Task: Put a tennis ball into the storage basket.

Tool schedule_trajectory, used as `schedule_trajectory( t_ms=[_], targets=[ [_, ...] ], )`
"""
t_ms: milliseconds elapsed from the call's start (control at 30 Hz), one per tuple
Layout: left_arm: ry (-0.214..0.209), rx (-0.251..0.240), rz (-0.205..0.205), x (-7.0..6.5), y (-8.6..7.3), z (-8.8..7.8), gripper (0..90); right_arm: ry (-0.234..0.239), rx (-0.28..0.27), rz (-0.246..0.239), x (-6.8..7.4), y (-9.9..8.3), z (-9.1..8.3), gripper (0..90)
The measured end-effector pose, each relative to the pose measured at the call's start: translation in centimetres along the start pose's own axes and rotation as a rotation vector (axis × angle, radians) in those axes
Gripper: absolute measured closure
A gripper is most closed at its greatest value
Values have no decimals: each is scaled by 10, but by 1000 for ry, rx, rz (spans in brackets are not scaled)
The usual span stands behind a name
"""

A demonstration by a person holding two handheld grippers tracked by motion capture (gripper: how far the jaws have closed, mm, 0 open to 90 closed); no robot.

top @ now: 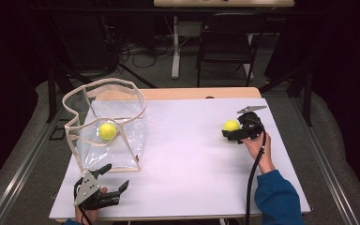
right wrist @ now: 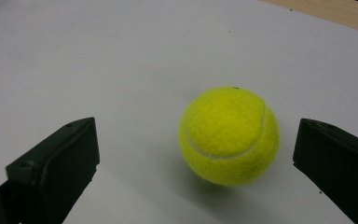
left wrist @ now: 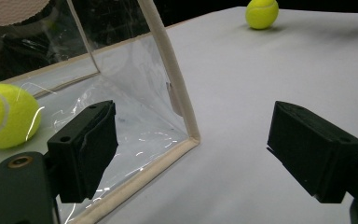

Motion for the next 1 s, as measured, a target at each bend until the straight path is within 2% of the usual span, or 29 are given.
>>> schedule_trajectory(
  t_ms=[367, 700, 1000],
  targets=[
    [-3, 3, -6, -1, -1, 1, 158, -6, 29, 47, -18, 2, 19, 0],
    [-3, 2, -4, -1, -1, 0, 158, -7, 69, 73, -26, -3, 40, 0],
    [-3, 1, -4, -1, -1, 1, 158, -16, 99, 81, -30, -8, 48, 0]
  ],
)
Point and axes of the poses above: each handheld gripper's, and its own axes: z roughly forward along the jaws, y roughly out of its top, x roughly to its left, the point moved 5 cm from there along z, roughly forward along the jaws, and after that the axes turned 11 degrees about y, right-handed, at the moved point
